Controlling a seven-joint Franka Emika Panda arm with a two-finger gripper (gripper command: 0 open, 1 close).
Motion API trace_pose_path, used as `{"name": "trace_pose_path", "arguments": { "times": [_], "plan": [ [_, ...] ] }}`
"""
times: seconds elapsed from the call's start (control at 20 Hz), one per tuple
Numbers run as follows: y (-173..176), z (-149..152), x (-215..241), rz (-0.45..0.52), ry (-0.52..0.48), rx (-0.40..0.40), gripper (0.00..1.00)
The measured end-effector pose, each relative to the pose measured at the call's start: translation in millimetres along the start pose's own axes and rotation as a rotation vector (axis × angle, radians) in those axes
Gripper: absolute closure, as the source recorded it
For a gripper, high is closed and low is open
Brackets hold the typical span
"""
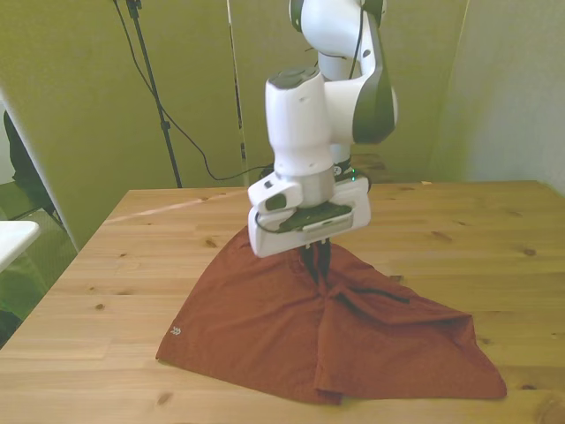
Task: Unfold the shorts
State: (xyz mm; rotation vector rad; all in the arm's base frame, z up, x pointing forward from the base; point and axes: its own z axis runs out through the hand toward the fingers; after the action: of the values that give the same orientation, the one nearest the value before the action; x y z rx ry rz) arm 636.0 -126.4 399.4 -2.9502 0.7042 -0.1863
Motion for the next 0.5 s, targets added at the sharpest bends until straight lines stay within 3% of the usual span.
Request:
{"name": "trace_pose_path", "arguments": {
  "times": [0.25, 0.5],
  "plan": [
    [-46.2, -39.5, -79.7, -0.071, 0.038, -0.017, 1.00],
    [-102.5, -39.3, -175.5, -0.172, 0.047, -0.049, 1.00]
  ]
}}
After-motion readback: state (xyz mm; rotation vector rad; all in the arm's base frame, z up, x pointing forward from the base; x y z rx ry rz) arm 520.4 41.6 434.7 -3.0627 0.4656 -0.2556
